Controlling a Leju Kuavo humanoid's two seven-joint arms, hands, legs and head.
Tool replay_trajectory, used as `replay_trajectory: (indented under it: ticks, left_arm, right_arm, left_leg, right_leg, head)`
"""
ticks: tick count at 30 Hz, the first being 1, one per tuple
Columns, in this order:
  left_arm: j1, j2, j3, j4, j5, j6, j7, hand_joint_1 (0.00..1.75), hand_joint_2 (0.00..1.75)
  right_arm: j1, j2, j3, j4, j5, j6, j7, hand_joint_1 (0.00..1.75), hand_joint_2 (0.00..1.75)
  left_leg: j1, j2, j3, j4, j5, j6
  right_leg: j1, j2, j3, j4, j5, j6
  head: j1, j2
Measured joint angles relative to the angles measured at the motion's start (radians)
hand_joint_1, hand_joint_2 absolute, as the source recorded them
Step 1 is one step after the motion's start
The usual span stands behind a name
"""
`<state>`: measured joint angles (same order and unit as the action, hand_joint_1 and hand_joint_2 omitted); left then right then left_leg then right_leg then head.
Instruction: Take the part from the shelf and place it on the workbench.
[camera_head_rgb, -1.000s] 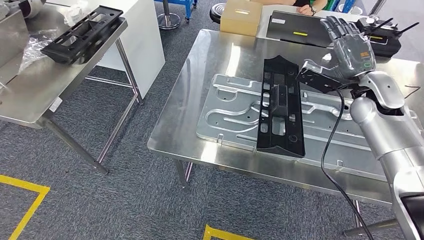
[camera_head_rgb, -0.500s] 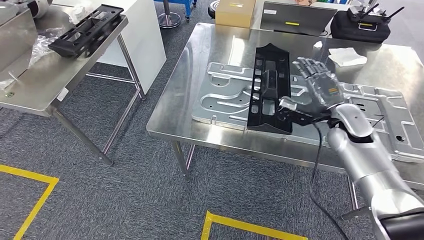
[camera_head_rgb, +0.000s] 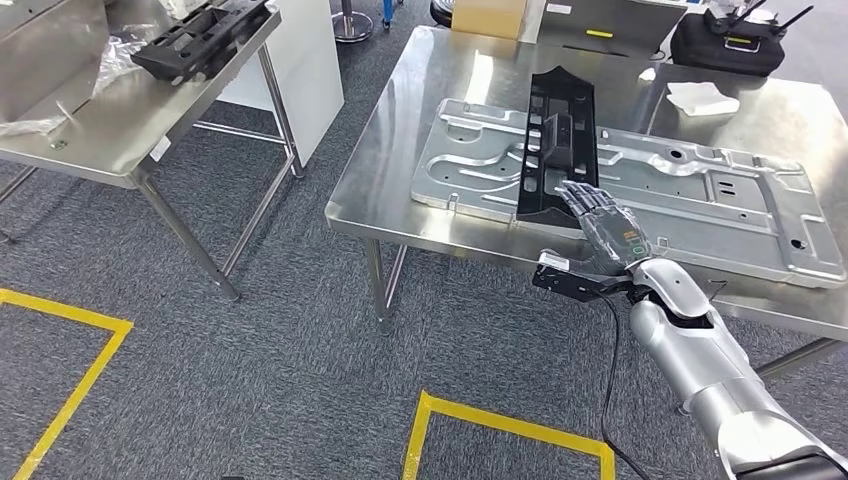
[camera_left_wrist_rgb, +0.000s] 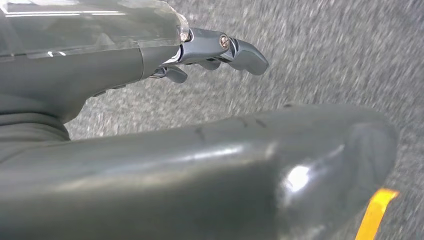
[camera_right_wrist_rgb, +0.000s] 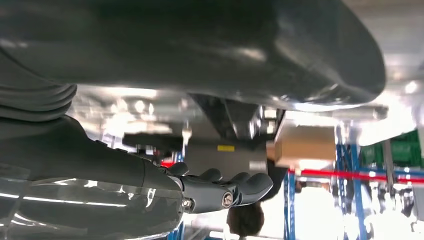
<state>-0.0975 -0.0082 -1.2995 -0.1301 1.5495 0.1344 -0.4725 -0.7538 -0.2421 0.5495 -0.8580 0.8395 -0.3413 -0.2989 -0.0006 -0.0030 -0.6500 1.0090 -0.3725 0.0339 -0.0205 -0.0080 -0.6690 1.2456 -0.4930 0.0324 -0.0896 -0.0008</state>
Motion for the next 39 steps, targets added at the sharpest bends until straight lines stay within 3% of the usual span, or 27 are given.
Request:
replay_trajectory:
  ticks: [2,4,6,7,8,9,11,12,13,14,15,16,18,19,21,22,24,26,27,28,29,31,33,34,35,37,39]
  left_arm:
    - [0.001,-0.002,0.000,0.000,0.000,0.001,0.000,0.00,0.00]
    - [0.002,-0.003,-0.001,0.000,-0.002,0.004,0.000,0.00,0.00]
    - [0.008,-0.003,-0.002,0.000,-0.003,0.007,-0.003,0.00,0.00]
    - [0.011,-0.003,-0.003,0.000,-0.004,0.008,-0.006,0.00,0.00]
    - [0.015,-0.003,-0.003,0.000,-0.005,0.008,-0.010,0.00,0.00]
    - [0.018,-0.002,-0.004,0.000,-0.006,0.007,-0.012,0.00,0.00]
    - [0.021,-0.002,-0.004,0.000,-0.009,0.006,-0.016,0.00,0.00]
    - [0.022,-0.002,-0.004,0.000,-0.010,0.005,-0.018,0.00,0.00]
    - [0.022,-0.002,-0.005,0.000,-0.010,0.005,-0.018,0.00,0.00]
    - [0.022,-0.001,-0.005,0.000,-0.011,0.004,-0.019,0.00,0.00]
    - [0.021,-0.001,-0.005,0.000,-0.010,0.004,-0.019,0.00,0.00]
    - [0.020,0.000,-0.005,0.000,-0.010,0.004,-0.020,0.00,0.00]
    - [0.017,0.001,-0.004,0.000,-0.010,0.004,-0.022,0.00,0.00]
    - [0.016,0.002,-0.004,0.000,-0.009,0.004,-0.024,0.00,0.00]
    - [0.016,0.002,-0.005,0.000,-0.009,0.005,-0.024,0.00,0.00]
    - [0.016,0.001,-0.005,0.000,-0.010,0.005,-0.023,0.00,0.00]
    - [0.014,0.000,-0.007,0.000,-0.011,0.006,-0.020,0.00,0.00]
    - [0.012,0.000,-0.009,0.000,-0.012,0.007,-0.015,0.00,0.00]
    - [0.012,0.001,-0.010,0.000,-0.012,0.007,-0.012,0.00,0.00]
    - [0.012,0.000,-0.011,0.000,-0.012,0.007,-0.008,0.00,0.00]
    - [0.013,0.000,-0.011,0.000,-0.012,0.008,-0.006,0.00,0.00]
    - [0.013,-0.001,-0.012,0.000,-0.011,0.007,0.000,0.00,0.00]
    - [0.012,-0.003,-0.012,-0.001,-0.009,0.007,0.002,0.00,0.00]
    - [0.010,-0.004,-0.012,-0.001,-0.008,0.007,0.002,0.00,0.00]
    - [0.010,-0.004,-0.012,-0.001,-0.006,0.008,0.003,0.00,0.00]
    - [0.012,-0.004,-0.012,0.000,-0.003,0.009,0.003,0.00,0.00]
    - [0.015,-0.003,-0.012,0.000,-0.002,0.012,0.003,0.00,0.00]
  right_arm:
    - [0.003,0.001,0.000,0.003,-0.006,0.000,-0.006,0.00,0.00]
    - [0.008,0.003,0.001,0.005,-0.011,-0.003,-0.012,0.00,0.00]
    - [0.017,0.003,0.003,0.010,-0.018,-0.011,-0.018,0.00,0.00]
    - [0.021,0.003,0.004,0.013,-0.022,-0.017,-0.022,0.00,0.00]
    - [0.026,0.003,0.005,0.017,-0.027,-0.023,-0.026,0.00,0.00]
    - [0.030,0.003,0.005,0.020,-0.034,-0.028,-0.030,0.00,0.00]
    - [0.040,0.003,0.006,0.026,-0.046,-0.035,-0.037,0.00,0.00]
    - [0.045,0.002,0.006,0.029,-0.051,-0.036,-0.039,0.00,0.00]
    - [0.048,0.001,0.006,0.032,-0.055,-0.036,-0.041,0.00,0.00]
    - [0.049,0.000,0.006,0.035,-0.061,-0.034,-0.042,0.00,0.00]
    - [0.050,-0.002,0.006,0.037,-0.071,-0.030,-0.044,0.00,0.00]
    - [0.049,-0.003,0.005,0.040,-0.084,-0.025,-0.048,0.00,0.00]
    - [0.048,-0.007,0.000,0.046,-0.121,-0.016,-0.061,0.00,0.00]
    - [0.048,-0.008,-0.003,0.049,-0.140,-0.015,-0.069,0.00,0.00]
    - [0.049,-0.009,-0.008,0.056,-0.169,-0.018,-0.086,0.00,0.00]
    - [0.051,-0.009,-0.010,0.060,-0.179,-0.021,-0.093,0.00,0.00]
    - [0.055,-0.010,-0.015,0.068,-0.193,-0.026,-0.102,0.00,0.00]
    - [0.060,-0.011,-0.021,0.074,-0.197,-0.035,-0.105,0.00,0.00]
    - [0.065,-0.011,-0.022,0.077,-0.193,-0.041,-0.103,0.00,0.00]
    - [0.071,-0.012,-0.023,0.079,-0.187,-0.050,-0.099,0.00,0.00]
    - [0.078,-0.012,-0.023,0.082,-0.176,-0.061,-0.091,0.00,0.00]
    - [0.087,-0.011,-0.023,0.086,-0.133,-0.091,-0.061,0.00,0.00]
    - [0.088,-0.011,-0.020,0.091,-0.077,-0.121,-0.021,0.00,0.00]
    - [0.088,-0.010,-0.018,0.094,-0.053,-0.130,-0.004,0.00,0.00]
    - [0.088,-0.009,-0.016,0.097,-0.035,-0.136,0.010,0.00,0.00]
    - [0.087,-0.004,-0.011,0.104,-0.012,-0.143,0.025,0.00,0.00]
    - [0.086,0.004,-0.008,0.108,0.002,-0.147,0.032,0.00,0.00]
  left_leg:
    - [-0.001,0.000,-0.020,0.006,0.018,-0.008]
    - [0.000,0.001,-0.024,0.004,0.035,-0.020]
    - [0.002,0.001,-0.026,-0.004,0.052,-0.034]
    - [0.003,0.001,-0.033,0.000,0.042,-0.040]
    - [0.003,0.000,-0.043,0.020,0.013,-0.046]
    - [0.006,0.000,-0.057,0.063,-0.037,-0.050]
    - [0.011,0.000,-0.085,0.194,-0.140,-0.060]
    - [0.012,0.000,-0.091,0.254,-0.162,-0.064]
    - [0.013,0.000,-0.084,0.288,-0.157,-0.067]
    - [0.014,0.000,-0.061,0.287,-0.135,-0.068]
    - [0.014,0.000,-0.020,0.252,-0.110,-0.066]
    - [0.013,0.000,0.036,0.184,-0.103,-0.063]
    - [0.008,-0.001,0.134,0.043,-0.127,-0.050]
    - [0.005,-0.001,0.158,0.002,-0.142,-0.043]
    - [0.002,-0.001,0.155,-0.013,-0.132,-0.028]
    - [0.003,0.001,0.149,-0.016,-0.121,-0.019]
    - [0.005,0.006,0.126,-0.020,-0.092,-0.003]
    - [0.004,0.007,0.093,-0.019,-0.066,0.002]
    - [0.004,0.007,0.076,-0.019,-0.053,0.002]
    - [0.003,0.006,0.059,-0.017,-0.042,0.001]
    - [0.003,0.001,0.043,-0.016,-0.032,-0.002]
    - [0.003,-0.010,0.014,-0.011,-0.014,-0.011]
    - [0.001,-0.018,-0.006,-0.006,0.002,-0.021]
    - [0.001,-0.021,-0.010,-0.005,0.010,-0.027]
    - [0.001,-0.026,-0.013,-0.006,0.018,-0.034]
    - [0.004,-0.034,-0.019,-0.006,0.027,-0.047]
    - [0.007,-0.026,-0.042,0.044,-0.018,-0.057]
  right_leg:
    - [0.006,0.002,0.114,-0.144,-0.002,-0.013]
    - [0.015,0.002,0.169,-0.229,-0.025,-0.024]
    - [0.015,0.001,0.162,-0.243,-0.008,-0.035]
    - [0.013,-0.001,0.154,-0.247,0.006,-0.043]
    - [0.010,-0.003,0.142,-0.252,0.021,-0.051]
    - [0.007,-0.004,0.128,-0.255,0.036,-0.056]
    - [0.008,-0.005,0.094,-0.254,0.062,-0.060]
    - [0.009,-0.005,0.077,-0.252,0.074,-0.059]
    - [0.009,-0.005,0.059,-0.249,0.086,-0.058]
    - [0.009,-0.005,0.041,-0.246,0.098,-0.055]
    - [0.009,-0.005,0.024,-0.243,0.109,-0.052]
    - [0.009,-0.005,0.010,-0.238,0.119,-0.048]
    - [0.011,-0.006,-0.006,-0.233,0.138,-0.037]
    - [0.010,-0.006,-0.008,-0.233,0.147,-0.031]
    - [0.008,-0.007,-0.009,-0.239,0.163,-0.017]
    - [0.006,-0.005,-0.015,-0.235,0.155,-0.011]
    - [0.004,-0.001,-0.043,-0.178,0.083,-0.002]
    - [0.002,0.001,-0.081,-0.052,-0.020,0.003]
    - [0.002,0.002,-0.092,0.011,-0.046,0.006]
    - [0.001,0.002,-0.090,0.051,-0.048,0.007]
    - [0.001,0.003,-0.071,0.058,-0.028,0.007]
    - [-0.001,0.018,0.018,-0.026,0.019,0.000]
    - [0.000,0.047,0.125,-0.167,0.001,-0.012]
    - [0.002,0.055,0.157,-0.216,-0.019,-0.016]
    - [0.005,0.054,0.171,-0.243,-0.032,-0.020]
    - [0.005,0.035,0.168,-0.253,-0.024,-0.031]
    - [0.002,0.015,0.160,-0.257,-0.008,-0.047]
  head:
    - [0.000,0.000]
    - [-0.001,0.000]
    - [-0.001,0.000]
    - [-0.001,0.000]
    - [-0.001,0.000]
    - [-0.001,0.000]
    - [-0.001,0.000]
    - [-0.001,0.000]
    - [-0.001,0.000]
    - [-0.001,0.000]
    - [-0.002,0.000]
    - [-0.002,0.000]
    - [-0.001,0.000]
    - [-0.001,0.000]
    - [-0.001,0.000]
    - [-0.001,0.000]
    - [-0.001,0.000]
    - [-0.001,0.000]
    - [-0.001,0.000]
    - [-0.001,0.000]
    - [-0.001,0.000]
    - [-0.001,0.000]
    - [-0.001,0.000]
    - [-0.001,0.000]
    - [-0.001,0.000]
    - [-0.001,0.000]
    - [-0.001,0.000]
